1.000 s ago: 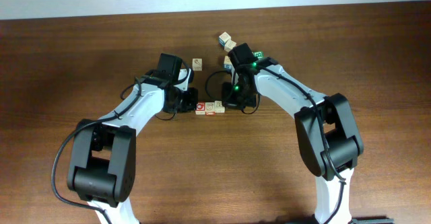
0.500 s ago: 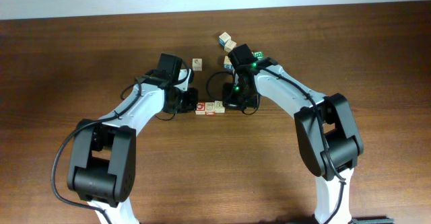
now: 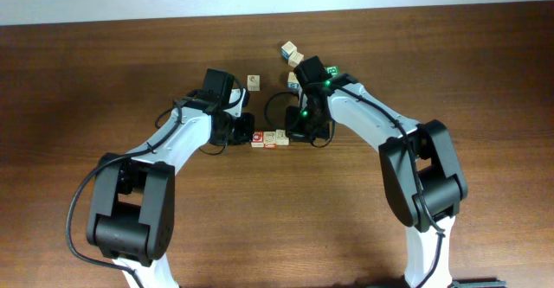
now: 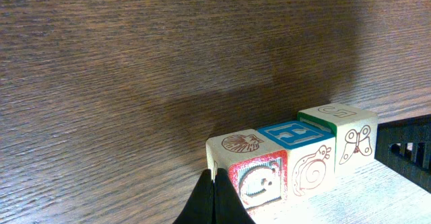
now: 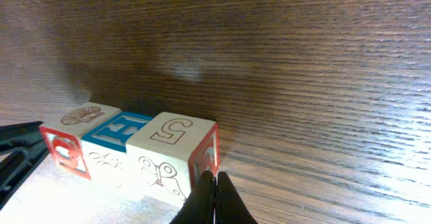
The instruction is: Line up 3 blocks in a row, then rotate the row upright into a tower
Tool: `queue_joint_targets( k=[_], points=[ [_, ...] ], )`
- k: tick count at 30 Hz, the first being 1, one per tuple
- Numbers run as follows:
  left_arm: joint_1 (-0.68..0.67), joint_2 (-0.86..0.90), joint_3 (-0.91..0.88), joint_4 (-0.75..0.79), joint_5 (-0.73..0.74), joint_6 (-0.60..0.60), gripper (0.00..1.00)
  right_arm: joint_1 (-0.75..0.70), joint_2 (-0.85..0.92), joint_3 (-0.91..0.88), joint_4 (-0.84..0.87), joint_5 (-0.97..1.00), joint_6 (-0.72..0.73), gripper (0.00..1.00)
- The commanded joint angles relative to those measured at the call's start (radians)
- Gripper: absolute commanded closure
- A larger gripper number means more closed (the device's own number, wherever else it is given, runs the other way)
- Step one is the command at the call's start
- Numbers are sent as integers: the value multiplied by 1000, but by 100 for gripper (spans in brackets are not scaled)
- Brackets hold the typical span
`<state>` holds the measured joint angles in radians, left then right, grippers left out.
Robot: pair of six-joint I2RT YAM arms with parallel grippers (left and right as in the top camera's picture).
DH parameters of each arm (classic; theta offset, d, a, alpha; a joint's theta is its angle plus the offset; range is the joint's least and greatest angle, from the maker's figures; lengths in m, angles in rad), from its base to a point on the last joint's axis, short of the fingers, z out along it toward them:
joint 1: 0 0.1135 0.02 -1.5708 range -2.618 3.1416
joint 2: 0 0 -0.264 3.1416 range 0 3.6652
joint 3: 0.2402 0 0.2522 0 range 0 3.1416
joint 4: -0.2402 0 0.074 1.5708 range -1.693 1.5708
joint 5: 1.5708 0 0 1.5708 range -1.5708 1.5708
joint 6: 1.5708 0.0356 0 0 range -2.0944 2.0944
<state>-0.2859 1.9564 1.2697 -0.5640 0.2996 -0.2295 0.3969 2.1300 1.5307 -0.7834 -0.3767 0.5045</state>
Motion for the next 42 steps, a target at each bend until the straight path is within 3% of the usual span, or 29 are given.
queue_joint_targets(
  k=[1, 42],
  points=[
    [-2, 8, 19, -2, 11, -10, 100, -20, -29, -39, 14, -61, -2, 96],
    [-2, 8, 19, -2, 11, -10, 100, 2, -46, -54, 90, -143, -86, 96]
  ],
)
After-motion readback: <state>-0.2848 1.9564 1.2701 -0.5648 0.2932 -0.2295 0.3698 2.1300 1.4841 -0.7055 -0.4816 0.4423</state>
